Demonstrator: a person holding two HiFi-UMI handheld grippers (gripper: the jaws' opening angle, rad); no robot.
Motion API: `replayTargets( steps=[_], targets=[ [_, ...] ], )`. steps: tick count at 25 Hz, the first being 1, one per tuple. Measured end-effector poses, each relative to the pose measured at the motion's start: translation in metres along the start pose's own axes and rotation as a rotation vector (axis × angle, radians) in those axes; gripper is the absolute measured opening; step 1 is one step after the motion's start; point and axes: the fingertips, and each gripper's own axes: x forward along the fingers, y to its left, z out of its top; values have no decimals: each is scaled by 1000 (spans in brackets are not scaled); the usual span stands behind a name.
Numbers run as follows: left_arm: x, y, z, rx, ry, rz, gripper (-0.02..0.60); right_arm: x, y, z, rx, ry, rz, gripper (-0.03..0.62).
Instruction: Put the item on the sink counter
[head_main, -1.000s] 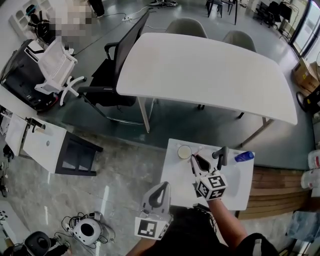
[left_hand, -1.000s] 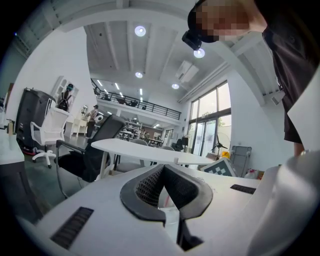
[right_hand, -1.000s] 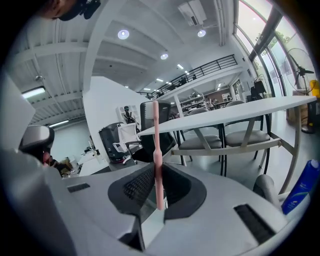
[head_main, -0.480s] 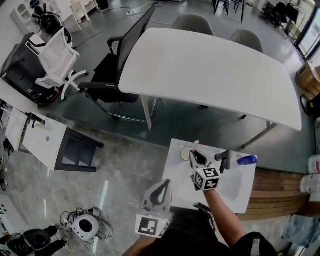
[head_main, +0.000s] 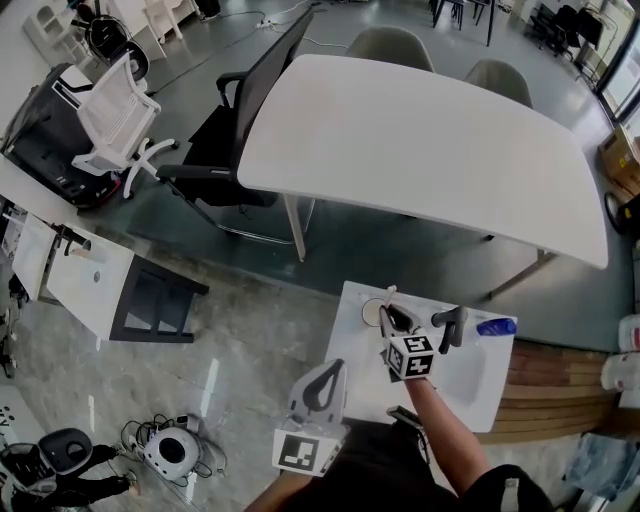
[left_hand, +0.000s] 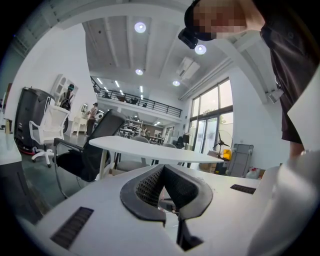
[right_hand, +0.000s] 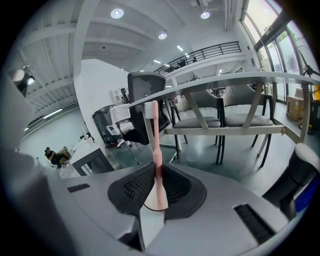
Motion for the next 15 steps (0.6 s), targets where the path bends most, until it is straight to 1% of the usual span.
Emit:
replayTargets(
  steps=[15],
  targets=[
    [5,1,-4,-2,12,14,16,15,0,-29,-25,107,20,48]
  ],
)
